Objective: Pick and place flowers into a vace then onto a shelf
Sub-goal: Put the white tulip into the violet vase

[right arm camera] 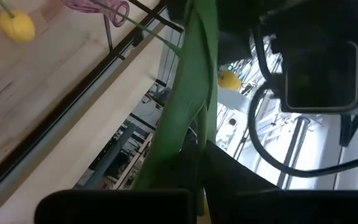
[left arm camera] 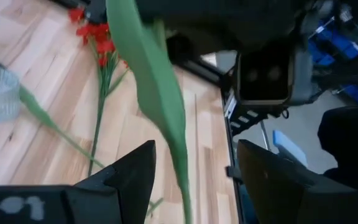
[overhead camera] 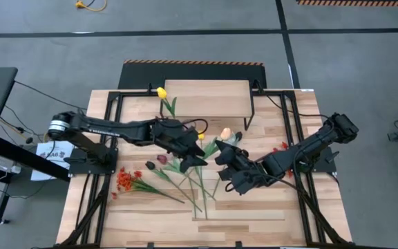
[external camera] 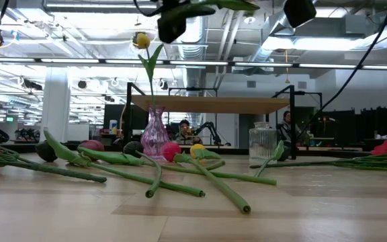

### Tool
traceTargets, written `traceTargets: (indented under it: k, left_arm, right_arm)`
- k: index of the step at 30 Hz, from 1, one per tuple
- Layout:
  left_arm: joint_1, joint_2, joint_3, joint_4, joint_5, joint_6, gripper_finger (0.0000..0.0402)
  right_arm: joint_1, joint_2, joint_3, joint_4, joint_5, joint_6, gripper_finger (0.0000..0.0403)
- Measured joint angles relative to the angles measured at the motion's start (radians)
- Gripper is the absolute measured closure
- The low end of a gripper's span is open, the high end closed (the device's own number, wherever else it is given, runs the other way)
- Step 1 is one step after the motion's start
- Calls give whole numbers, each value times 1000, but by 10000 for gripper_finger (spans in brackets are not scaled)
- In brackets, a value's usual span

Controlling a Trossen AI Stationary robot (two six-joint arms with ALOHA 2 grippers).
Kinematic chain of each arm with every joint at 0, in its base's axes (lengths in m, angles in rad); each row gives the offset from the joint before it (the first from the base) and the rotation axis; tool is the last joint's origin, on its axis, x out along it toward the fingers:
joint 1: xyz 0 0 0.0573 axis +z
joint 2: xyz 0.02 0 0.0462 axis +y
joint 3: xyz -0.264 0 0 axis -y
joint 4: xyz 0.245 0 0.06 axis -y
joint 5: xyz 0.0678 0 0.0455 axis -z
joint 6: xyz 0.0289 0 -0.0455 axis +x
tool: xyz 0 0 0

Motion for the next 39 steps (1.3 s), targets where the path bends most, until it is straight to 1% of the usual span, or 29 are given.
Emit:
traceTargets:
  k: [7, 15, 17, 19, 21, 24, 28, 29, 35, 39]
  left_arm:
    - [0, 11, 1, 21, 26, 3, 187]
    - [0, 12, 1, 12, 12, 8, 187]
    - [0, 12, 1, 5, 11, 8, 194]
    - [0, 12, 1, -11, 4, 18, 210]
    - [0, 12, 1, -17, -1, 37, 236]
    - [0, 12, 1, -14, -2, 58, 291]
    - [0, 12, 1, -14, -5, 94, 375]
    - [0, 12, 1, -14, -11, 95, 386]
    - [0, 12, 1, -8, -12, 96, 385]
    - [-1, 12, 0, -8, -12, 96, 395]
  right_arm:
    - [3, 0, 0, 0, 0, 0, 396]
    - [3, 0, 0, 0, 0, 1, 396]
    - [2, 0, 0, 0, 0, 1, 396]
    - [3, 0, 0, 0, 0, 1, 397]
    - [3, 0, 0, 0, 1, 1, 397]
    - [3, 0, 0, 0, 1, 1, 396]
    - [3, 0, 0, 0, 1, 2, 396]
    - [3, 0, 0, 1, 3, 2, 396]
    - [3, 0, 0, 0, 5, 2, 396]
    - [0, -1, 0, 0, -20, 42, 396]
